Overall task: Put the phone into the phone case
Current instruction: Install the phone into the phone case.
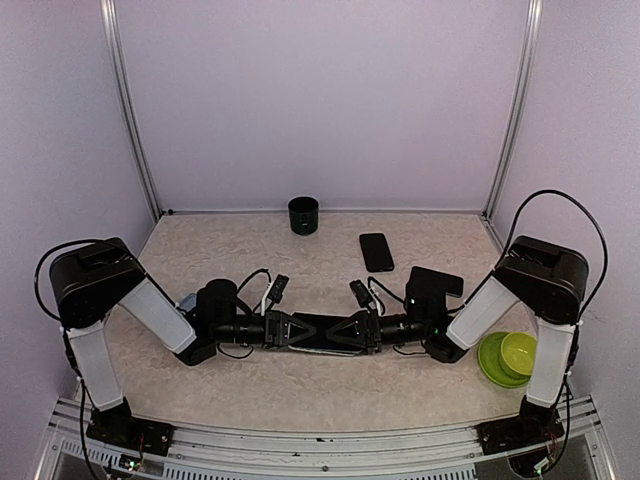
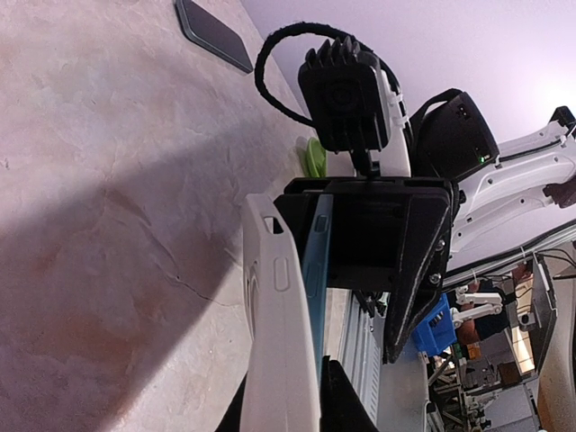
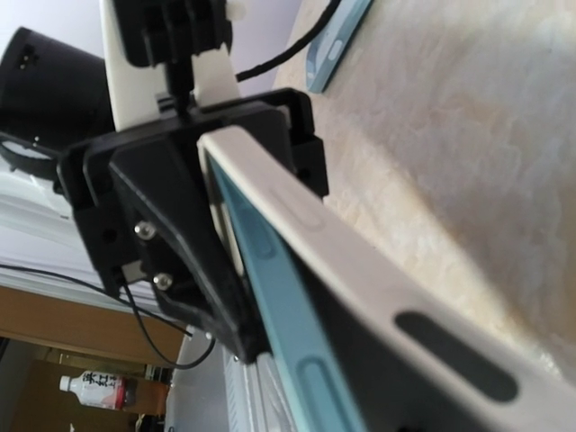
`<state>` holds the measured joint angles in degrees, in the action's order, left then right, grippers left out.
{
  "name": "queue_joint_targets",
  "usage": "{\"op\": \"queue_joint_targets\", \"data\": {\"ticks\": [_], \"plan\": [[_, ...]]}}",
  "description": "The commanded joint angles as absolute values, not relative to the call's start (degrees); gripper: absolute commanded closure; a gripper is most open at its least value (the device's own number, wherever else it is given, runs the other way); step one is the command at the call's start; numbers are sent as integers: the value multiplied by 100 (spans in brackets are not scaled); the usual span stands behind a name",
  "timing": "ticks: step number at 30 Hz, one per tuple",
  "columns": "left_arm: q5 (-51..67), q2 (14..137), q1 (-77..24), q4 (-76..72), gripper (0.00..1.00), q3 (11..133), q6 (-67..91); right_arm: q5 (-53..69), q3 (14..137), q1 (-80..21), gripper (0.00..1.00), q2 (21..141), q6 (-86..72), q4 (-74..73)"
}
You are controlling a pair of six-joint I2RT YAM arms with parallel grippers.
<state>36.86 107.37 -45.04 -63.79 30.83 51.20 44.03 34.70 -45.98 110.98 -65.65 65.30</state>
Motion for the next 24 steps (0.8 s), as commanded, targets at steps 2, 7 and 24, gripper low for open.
{"op": "queue_joint_targets", "data": {"ticks": [2,7,24], "plan": [[3690,10544,-4458,-6608,100,3026,4968,4420,3448,-4519,48,10897,-6557,6313],[3700,10500,-4431,-6589,100,3006,4961,4421,3369,-4465,48,10845,-6522,6295],[3600,10330,-4359,-6374,100,2991,4900,4451,3035,-4266,48,10625,-6421,6250]]}}
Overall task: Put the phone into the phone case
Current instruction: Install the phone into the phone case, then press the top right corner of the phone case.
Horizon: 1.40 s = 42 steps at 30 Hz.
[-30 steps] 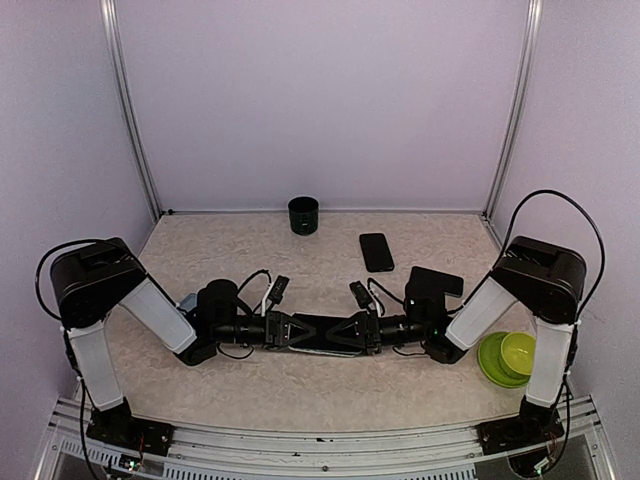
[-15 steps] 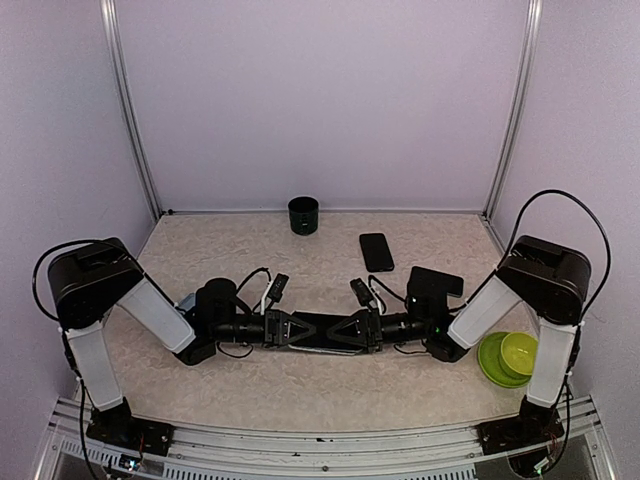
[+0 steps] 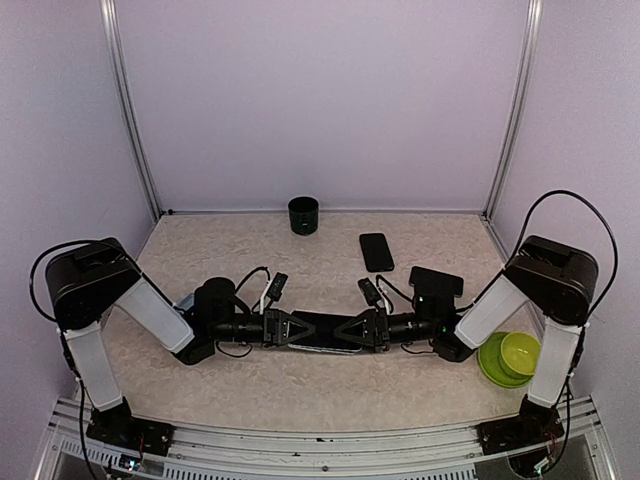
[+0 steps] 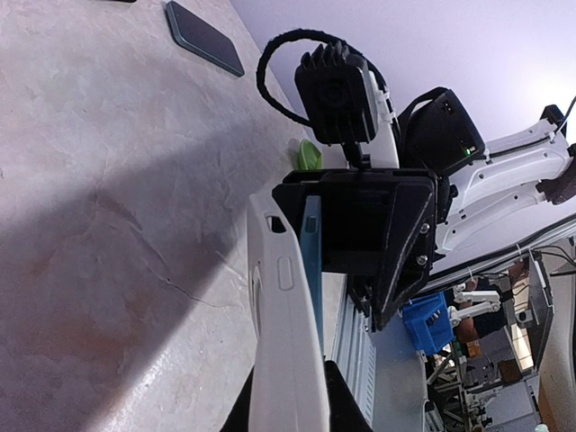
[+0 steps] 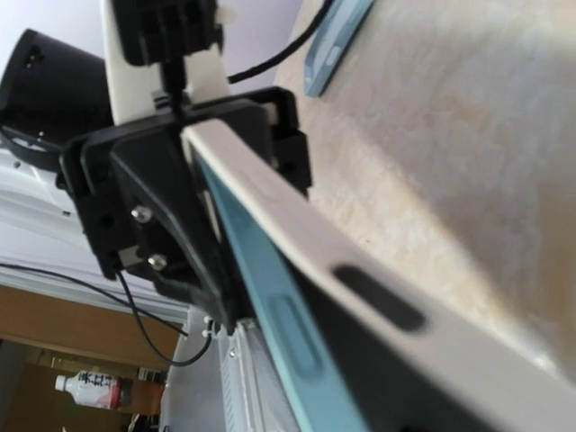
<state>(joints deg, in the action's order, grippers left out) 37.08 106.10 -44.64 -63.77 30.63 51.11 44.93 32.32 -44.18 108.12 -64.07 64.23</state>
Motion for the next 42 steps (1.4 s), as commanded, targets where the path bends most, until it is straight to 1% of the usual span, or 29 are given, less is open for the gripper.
{"op": "queue_joint_targets", "data": {"ticks": [1,11,16,24,33,42], "plan": [[3593,10313,-4352,-6332,100,2995,4890,4455,3013,-4247,48,10600,-6411,6252],[3583,10209,-4346,-6213,100,3009,4828,4491,2900,-4132,48,10316,-6219,5946],[3545,10085,-4342,-6020,100,3006,4699,4502,2700,-3950,48,9928,-6088,5745],[3640,9877,-4339,-6056,100,2937,4504,4291,2641,-3832,48,9045,-5338,4557],[3992,9573,-4421,-6332,100,2754,4225,3989,2658,-3832,44,8003,-4347,3298],[4405,9287,-4697,-6320,100,2765,3875,4318,2440,-3830,43,7627,-4085,3380]]}}
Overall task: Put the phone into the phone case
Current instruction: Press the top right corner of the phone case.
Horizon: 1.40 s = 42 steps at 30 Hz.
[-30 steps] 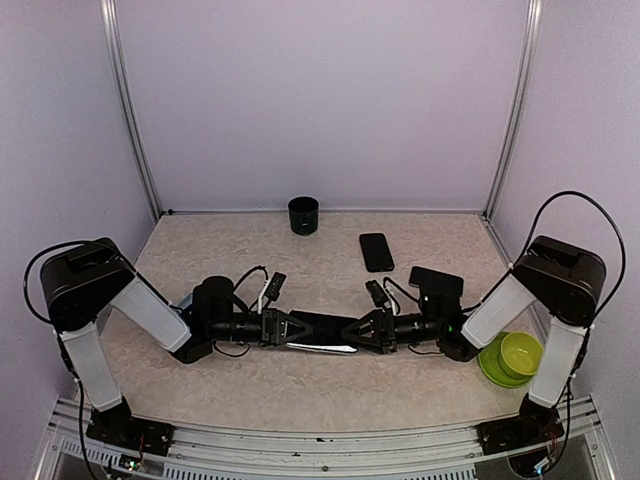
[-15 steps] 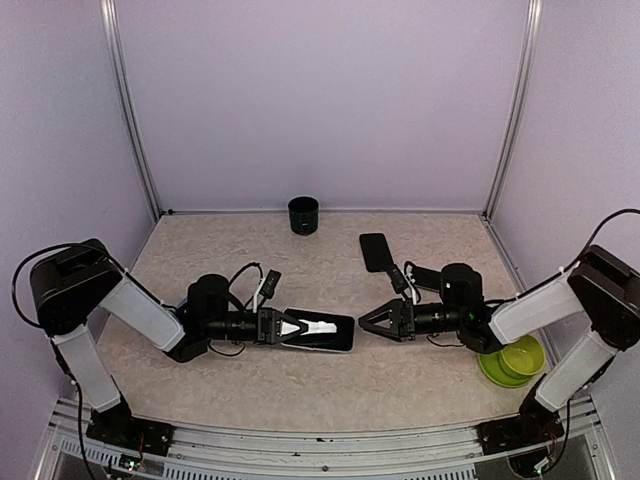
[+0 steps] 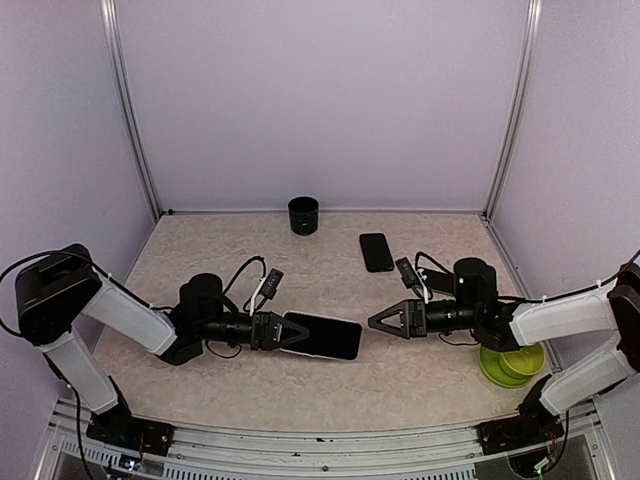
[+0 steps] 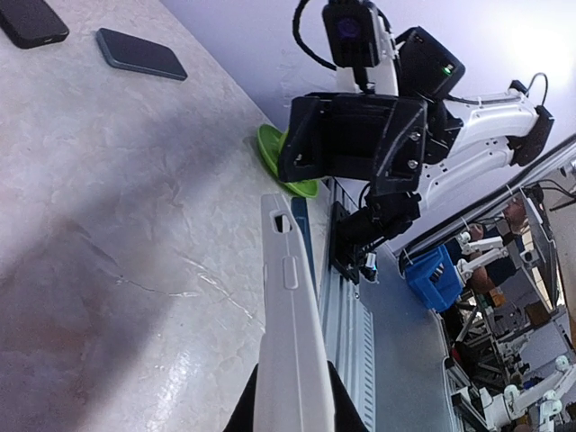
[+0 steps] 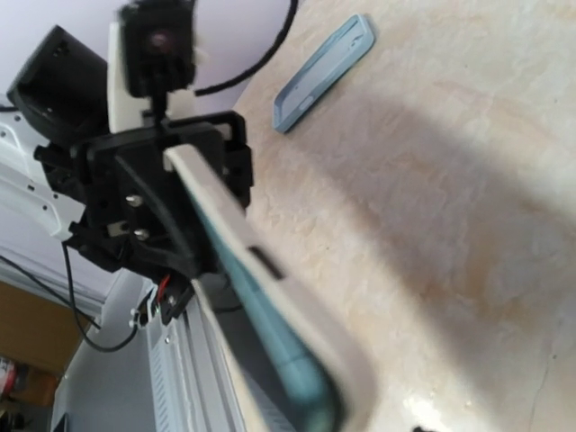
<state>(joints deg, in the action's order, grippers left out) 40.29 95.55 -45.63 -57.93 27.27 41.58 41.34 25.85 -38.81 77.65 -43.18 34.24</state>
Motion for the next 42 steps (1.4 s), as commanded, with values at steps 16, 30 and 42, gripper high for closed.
{"op": "queue_joint_targets", "data": {"ticks": [16,30,42], "plan": [[4863,9215,-4900,-6800,100,2720,3959,5050,2391,-4496,40,7629,-3940,4122],[4896,9237,-4900,-6880,100,2681,3973,5401,2418,-4632,55,7761,-4131,4567],[4896,9299,-4905,-6847,100,2709,3962,5528,2416,-4630,73,7847,-4304,4809]]}}
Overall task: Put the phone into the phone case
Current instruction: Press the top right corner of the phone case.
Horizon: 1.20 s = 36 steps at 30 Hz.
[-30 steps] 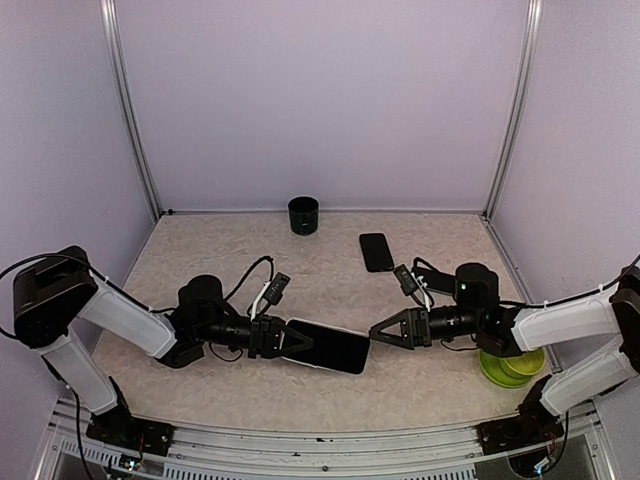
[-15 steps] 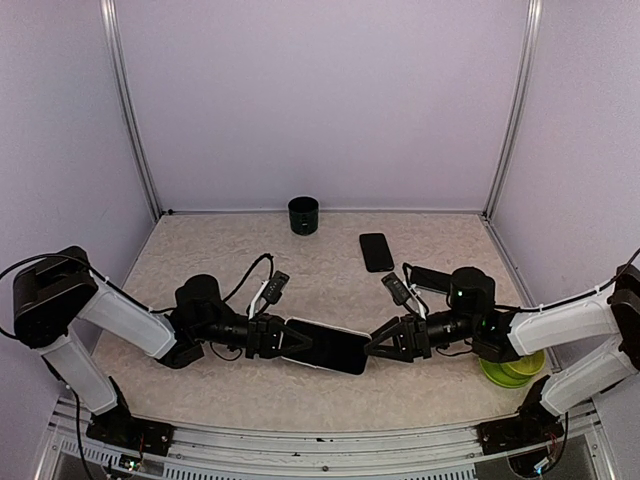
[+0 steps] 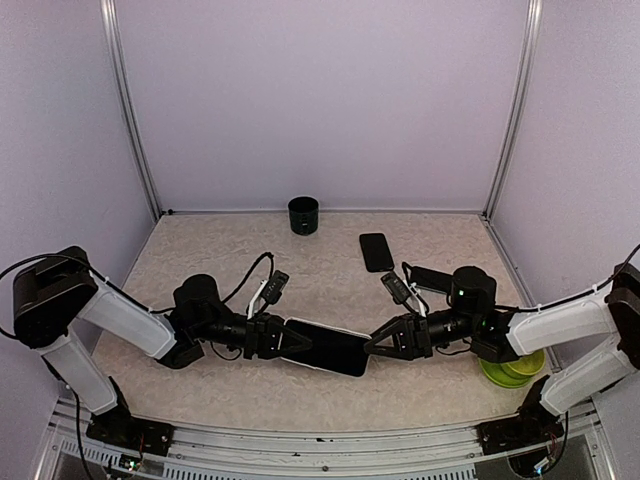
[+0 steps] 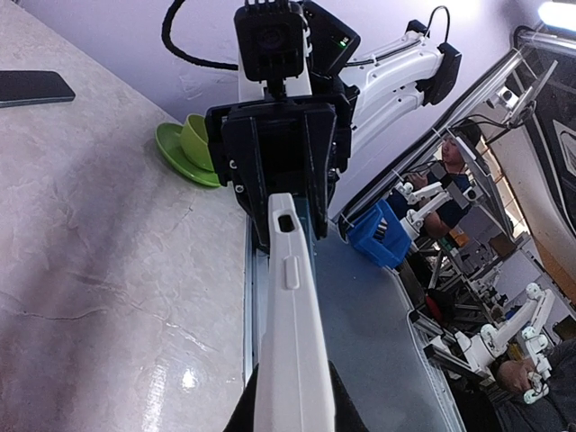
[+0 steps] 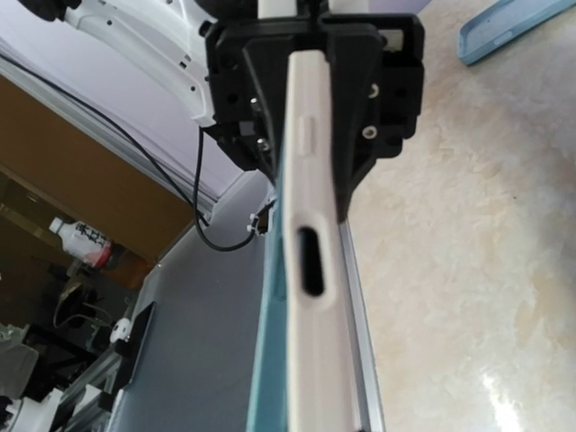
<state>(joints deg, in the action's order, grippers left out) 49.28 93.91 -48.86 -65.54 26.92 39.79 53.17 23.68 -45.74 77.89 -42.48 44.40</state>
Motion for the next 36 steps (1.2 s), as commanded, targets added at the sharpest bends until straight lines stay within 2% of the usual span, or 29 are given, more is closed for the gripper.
{"op": "queue_joint_targets", "data": {"ticks": [1,6,10,15,17,19,21,27,33,36], "plan": [[4891,9299,-4901,-6835,100,2708,3957,5524,2424,-4632,75,7860,-4306,4814],[4848,9292,-4905,-6735,100,2721,3924,5424,2496,-4632,88,7922,-4294,4681],[4770,9294,-4905,-6626,91,2729,3879,5209,2578,-4632,99,7924,-4187,4351],[4682,9282,-4900,-6465,86,2742,3808,4756,2677,-4627,100,7760,-3980,3783],[4640,9273,-4900,-6394,88,2759,3764,4626,2705,-4631,100,7655,-3906,3599],[4581,9271,-4902,-6337,97,2778,3739,4565,2729,-4631,100,7562,-3875,3482],[4518,9277,-4900,-6302,100,2794,3727,4530,2748,-4624,100,7488,-3850,3388],[4298,9274,-4896,-6428,100,2740,3772,4491,2777,-4627,84,7427,-3810,3254],[4117,9237,-4848,-6748,100,2611,3959,4482,2764,-4610,54,7482,-3852,3292],[4043,9213,-4813,-6966,100,2536,4073,4508,2743,-4614,43,7529,-3890,3379]]}}
